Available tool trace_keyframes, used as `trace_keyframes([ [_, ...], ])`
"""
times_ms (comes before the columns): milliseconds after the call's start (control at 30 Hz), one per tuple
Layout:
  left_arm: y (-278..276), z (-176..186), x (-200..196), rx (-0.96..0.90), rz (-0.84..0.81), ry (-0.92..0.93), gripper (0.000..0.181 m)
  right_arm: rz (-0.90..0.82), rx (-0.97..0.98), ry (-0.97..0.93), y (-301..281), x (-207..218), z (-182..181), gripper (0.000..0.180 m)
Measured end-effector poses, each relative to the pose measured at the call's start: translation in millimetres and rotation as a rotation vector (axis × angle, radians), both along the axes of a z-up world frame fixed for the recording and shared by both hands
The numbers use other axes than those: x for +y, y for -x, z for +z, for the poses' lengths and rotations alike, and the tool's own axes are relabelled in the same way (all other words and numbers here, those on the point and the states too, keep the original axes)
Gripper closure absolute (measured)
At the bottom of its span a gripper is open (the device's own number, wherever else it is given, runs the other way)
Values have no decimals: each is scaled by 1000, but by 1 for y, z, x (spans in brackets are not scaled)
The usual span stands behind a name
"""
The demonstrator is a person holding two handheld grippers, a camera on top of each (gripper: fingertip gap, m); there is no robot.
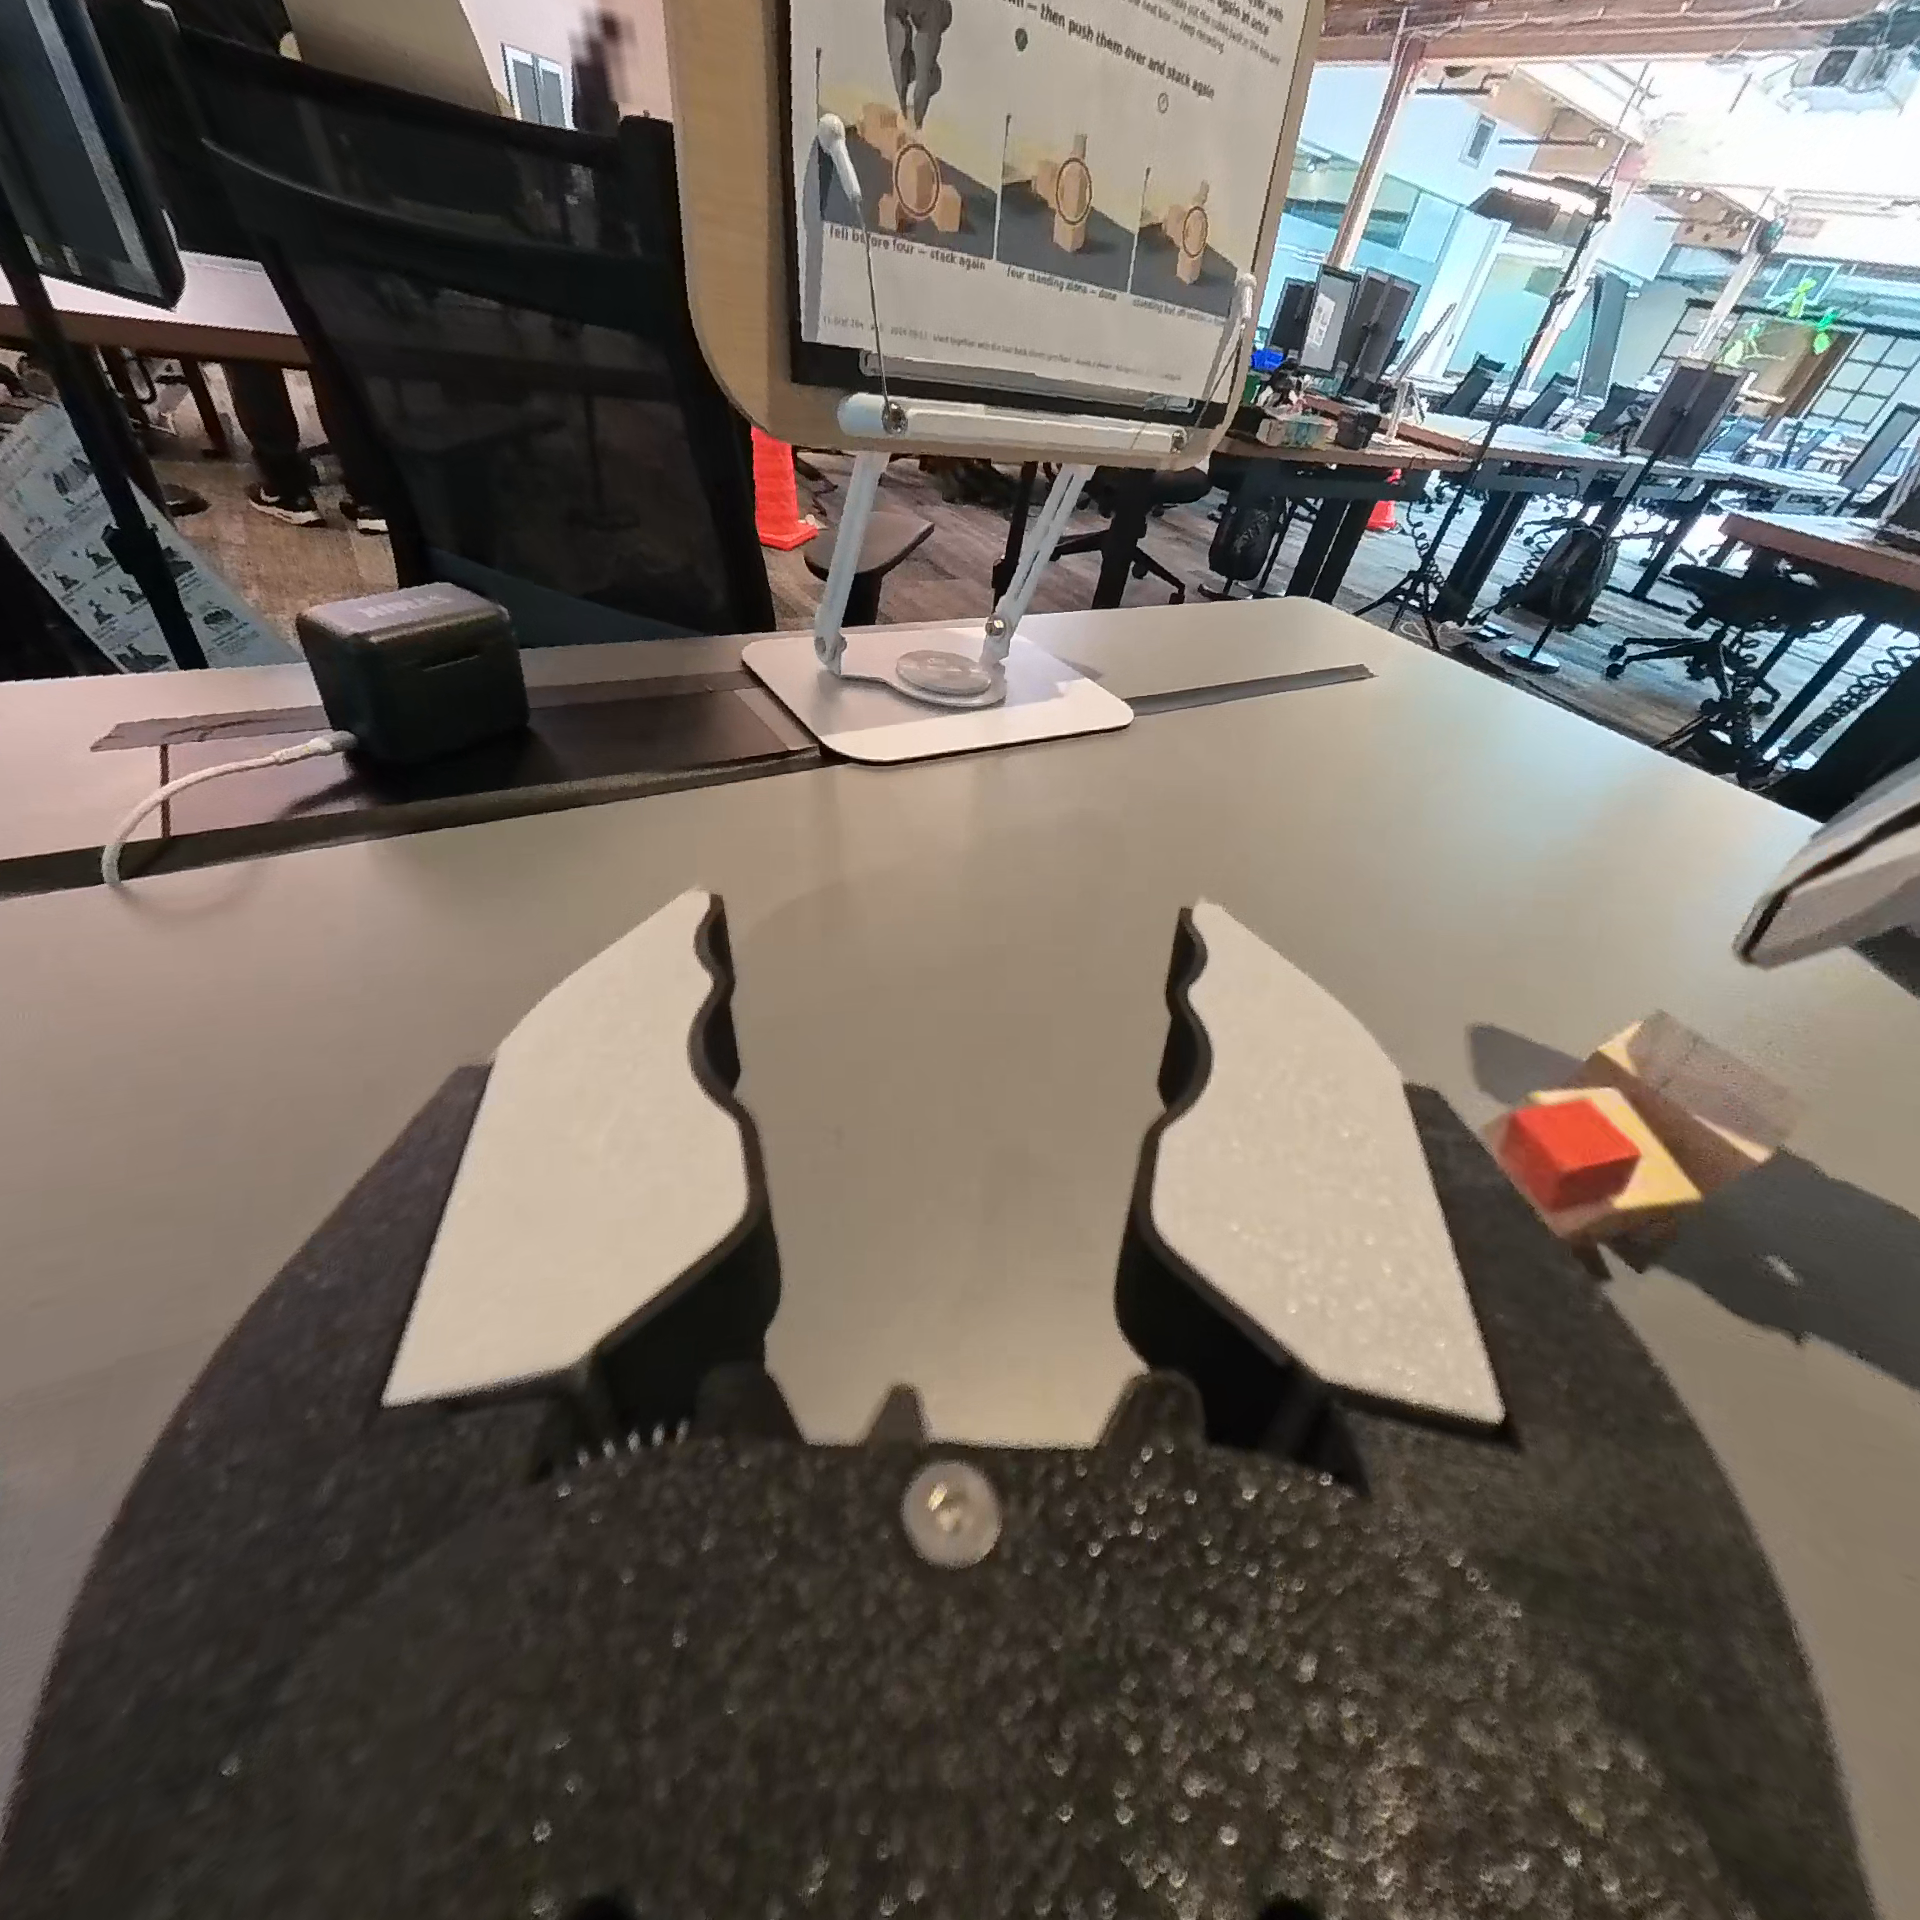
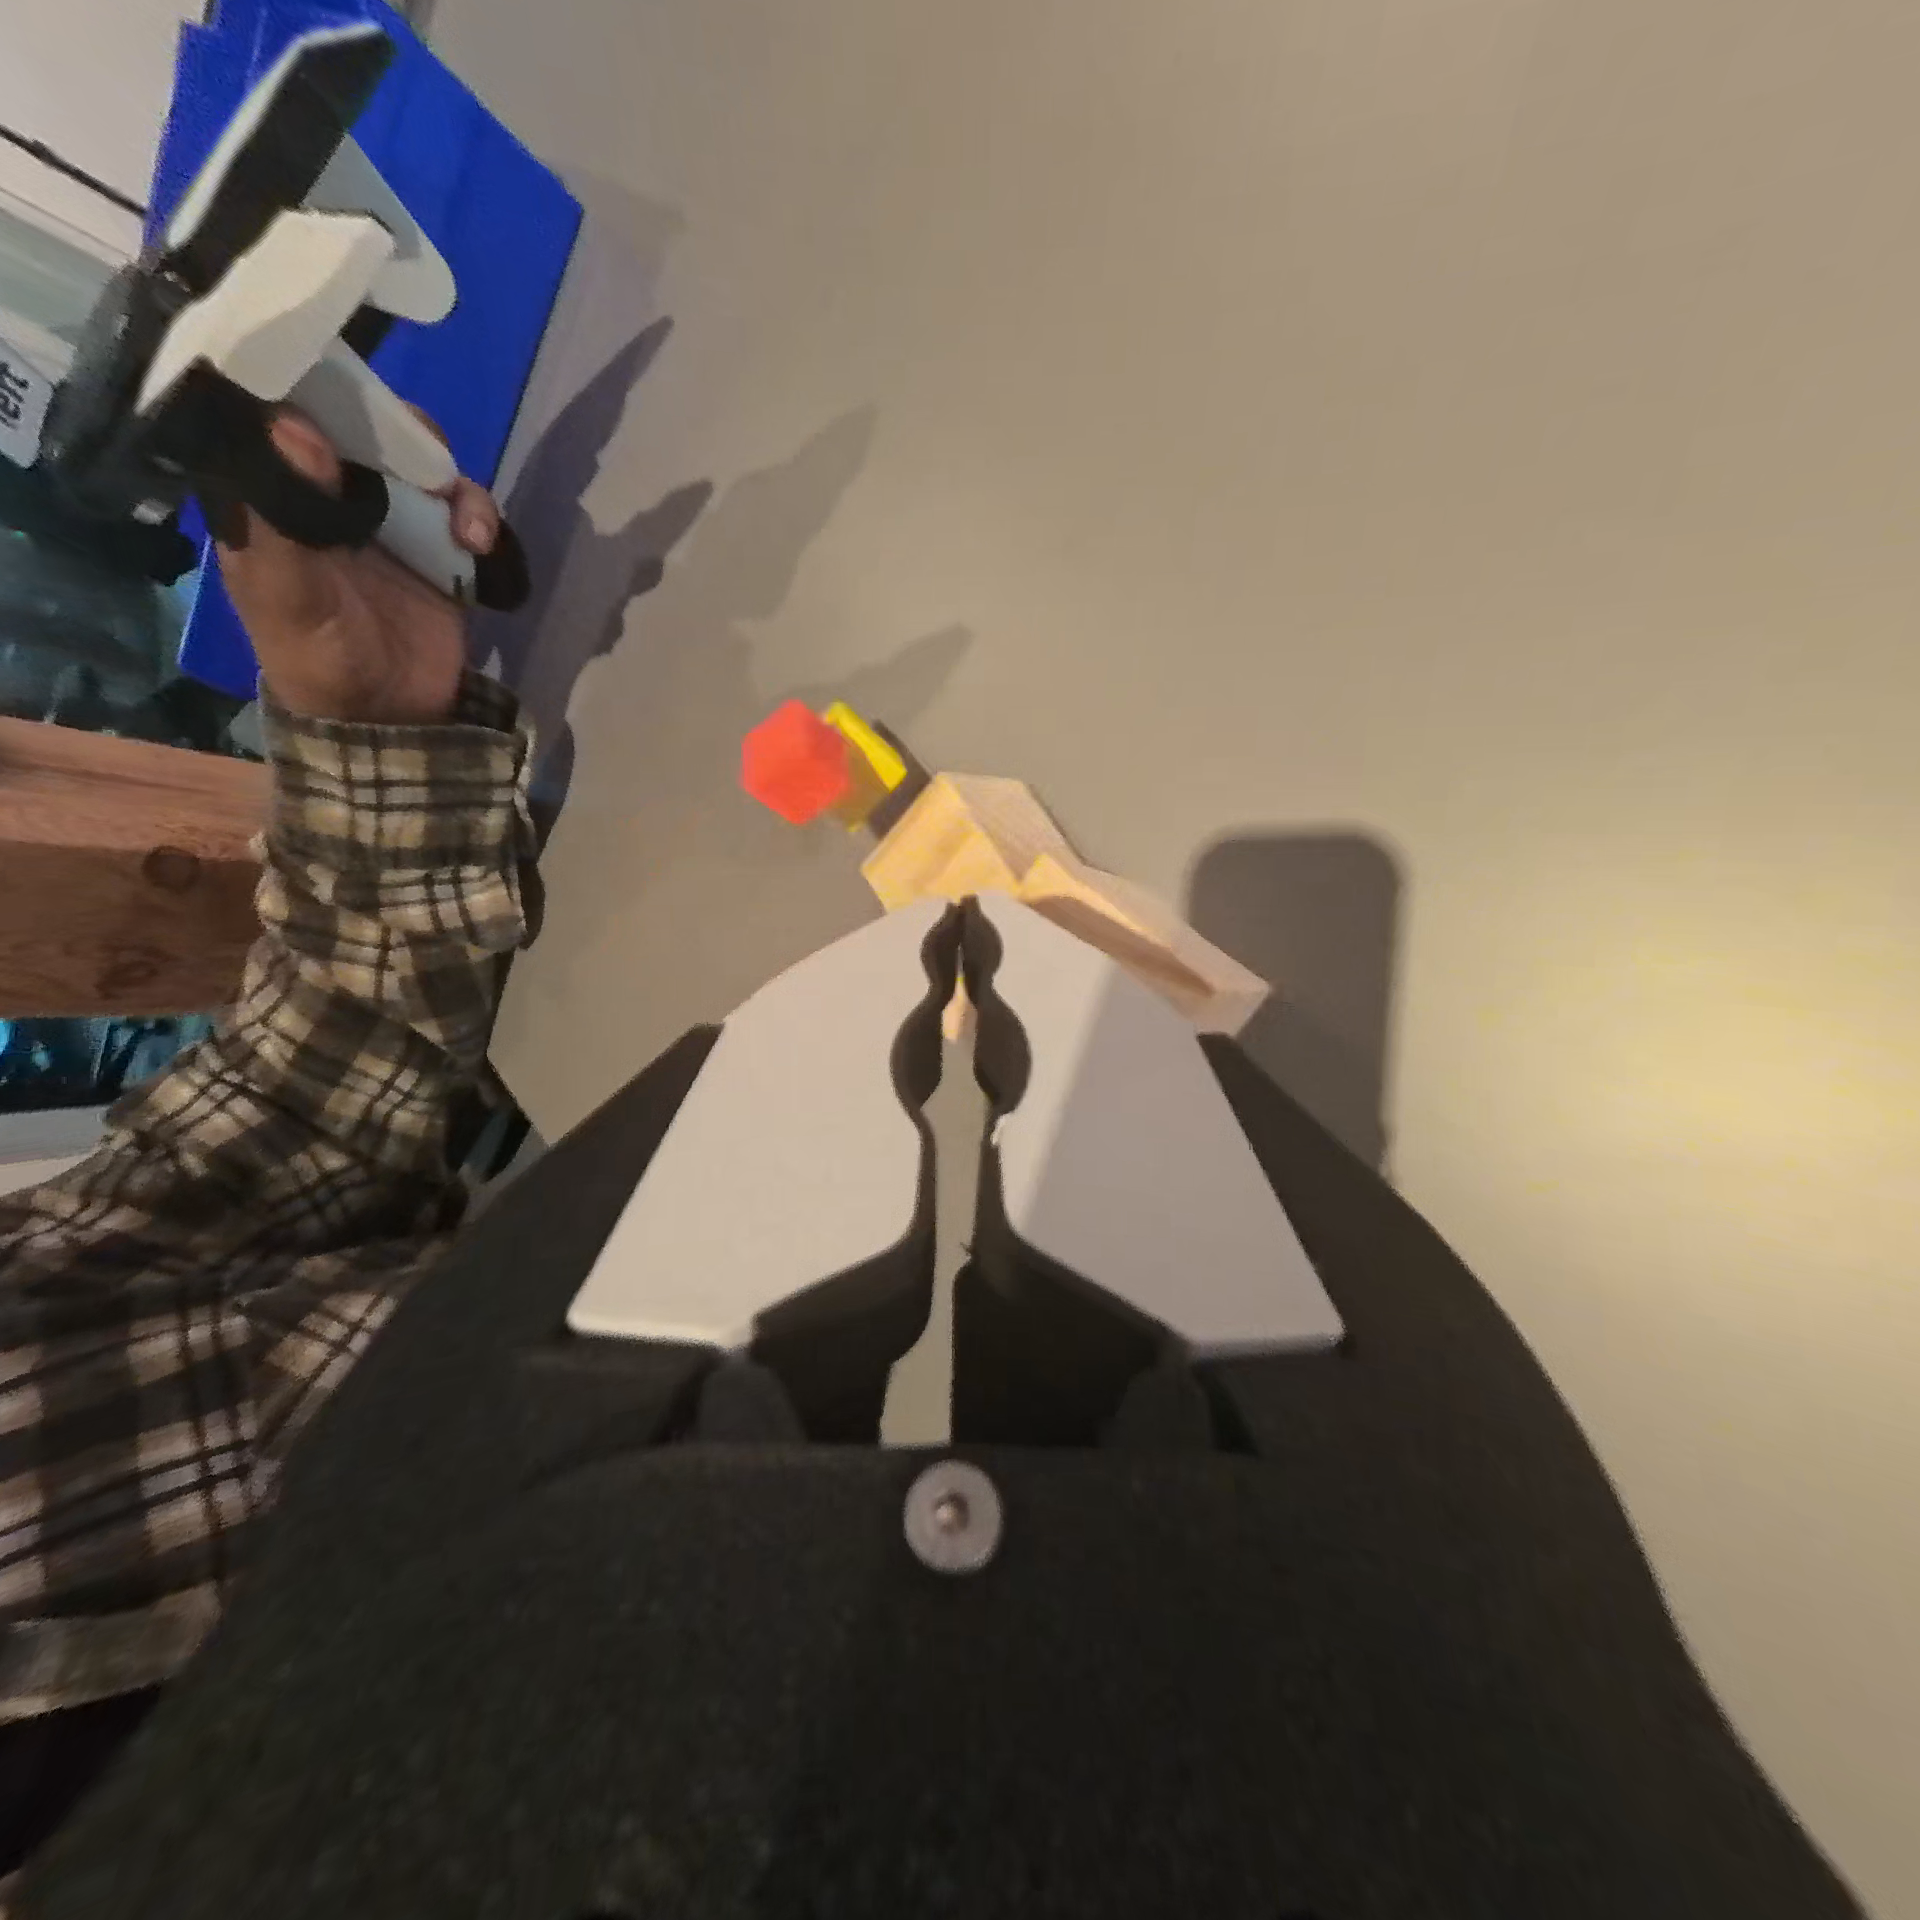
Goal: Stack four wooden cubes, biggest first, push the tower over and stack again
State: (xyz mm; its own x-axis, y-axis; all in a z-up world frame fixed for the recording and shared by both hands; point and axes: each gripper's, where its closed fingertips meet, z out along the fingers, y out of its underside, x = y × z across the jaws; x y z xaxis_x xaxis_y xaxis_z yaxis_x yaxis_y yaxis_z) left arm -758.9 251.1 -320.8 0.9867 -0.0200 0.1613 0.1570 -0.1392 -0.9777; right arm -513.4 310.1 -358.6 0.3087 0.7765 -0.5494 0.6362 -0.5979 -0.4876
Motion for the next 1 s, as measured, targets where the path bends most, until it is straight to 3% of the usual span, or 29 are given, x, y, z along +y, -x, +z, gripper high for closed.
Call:
trace_keyframes([
  [333, -28, 1, 6, 42, -138, -18, 100, -42, 202, -238, -48, 35, 32, 175],
  [433, -50, 2, 7, 71, -249, -29, 100, -12, 277, -355, -63, 36, 37, 152],
  [567, -103, -3, 2, 141, -510, -16, 101, 62, 452, -482, -79, 33, 41, 99],
  [700, -149, -27, -8, 312, -758, 104, 106, 121, 591, -587, -92, 38, 40, 79],
  [767, -165, -34, -12, 375, -866, 179, 107, 143, 628, -625, -95, 45, 38, 58],
  [1000, -187, -49, -6, 515, -1140, 404, 117, 219, 680, -677, -76, 76, 26, 43],
])
